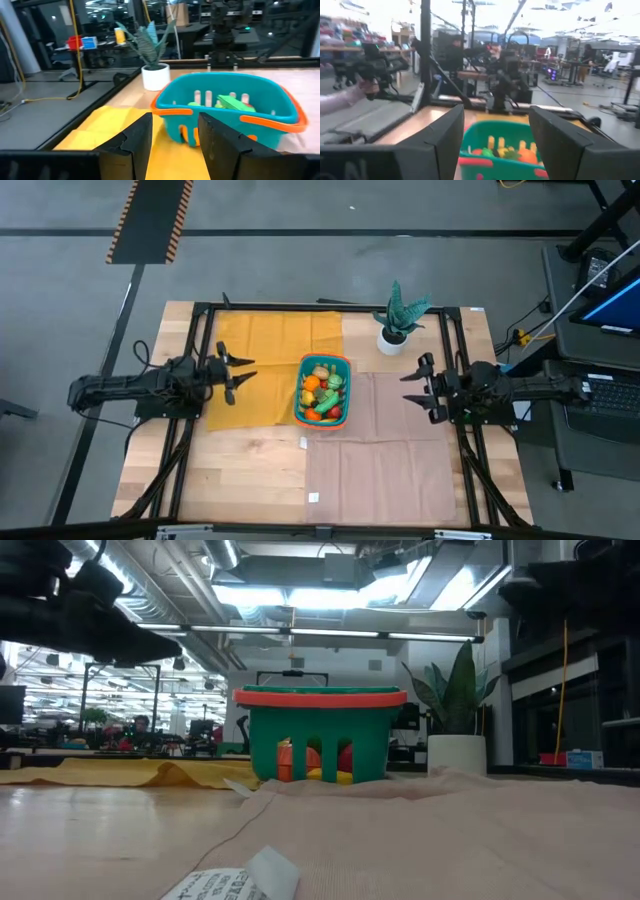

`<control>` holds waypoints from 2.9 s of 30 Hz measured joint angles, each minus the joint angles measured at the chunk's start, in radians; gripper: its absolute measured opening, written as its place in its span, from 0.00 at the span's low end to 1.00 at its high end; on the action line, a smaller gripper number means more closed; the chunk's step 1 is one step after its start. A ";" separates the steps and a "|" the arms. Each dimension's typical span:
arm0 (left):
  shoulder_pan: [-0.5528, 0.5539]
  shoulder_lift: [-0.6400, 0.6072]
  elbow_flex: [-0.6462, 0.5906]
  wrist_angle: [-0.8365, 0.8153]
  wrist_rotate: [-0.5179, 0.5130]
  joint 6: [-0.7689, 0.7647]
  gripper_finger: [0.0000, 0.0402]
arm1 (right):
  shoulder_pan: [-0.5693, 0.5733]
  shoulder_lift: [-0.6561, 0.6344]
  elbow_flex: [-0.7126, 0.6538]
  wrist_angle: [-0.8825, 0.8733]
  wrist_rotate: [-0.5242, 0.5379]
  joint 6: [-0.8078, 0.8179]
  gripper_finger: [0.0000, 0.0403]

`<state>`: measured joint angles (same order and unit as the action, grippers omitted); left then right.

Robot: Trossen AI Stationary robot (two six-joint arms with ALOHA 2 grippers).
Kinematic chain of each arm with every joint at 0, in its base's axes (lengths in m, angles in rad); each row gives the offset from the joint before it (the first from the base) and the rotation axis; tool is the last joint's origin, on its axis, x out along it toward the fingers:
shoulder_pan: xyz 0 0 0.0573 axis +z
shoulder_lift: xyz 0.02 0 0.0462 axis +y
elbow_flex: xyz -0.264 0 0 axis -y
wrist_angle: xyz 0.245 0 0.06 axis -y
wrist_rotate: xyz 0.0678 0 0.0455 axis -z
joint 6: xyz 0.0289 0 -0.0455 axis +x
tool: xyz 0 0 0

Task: Pick and placing Produce into tupperware
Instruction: Return to Home Position

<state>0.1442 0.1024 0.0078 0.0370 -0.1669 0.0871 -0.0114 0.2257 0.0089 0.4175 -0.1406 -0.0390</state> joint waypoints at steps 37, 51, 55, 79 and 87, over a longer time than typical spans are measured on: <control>0.144 0.010 0.000 -0.027 0.154 0.028 0.37 | -0.132 0.001 -0.002 -0.023 0.008 0.060 0.56; 0.144 0.009 0.000 -0.027 0.153 0.028 0.41 | -0.135 -0.035 -0.002 -0.078 0.010 0.056 0.56; 0.144 0.009 0.000 -0.027 0.153 0.028 0.41 | -0.147 -0.137 -0.002 -0.206 0.011 0.065 0.56; 0.144 0.009 0.000 -0.027 0.153 0.028 0.41 | -0.147 -0.219 -0.002 -0.280 0.010 0.083 0.56; 0.144 0.009 0.000 -0.027 0.153 0.028 0.41 | -0.147 -0.219 -0.002 -0.280 0.010 0.083 0.56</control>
<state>0.2878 0.1116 0.0078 0.0101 -0.0139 0.1154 -0.1589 0.0063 0.0068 0.1371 -0.1310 0.0444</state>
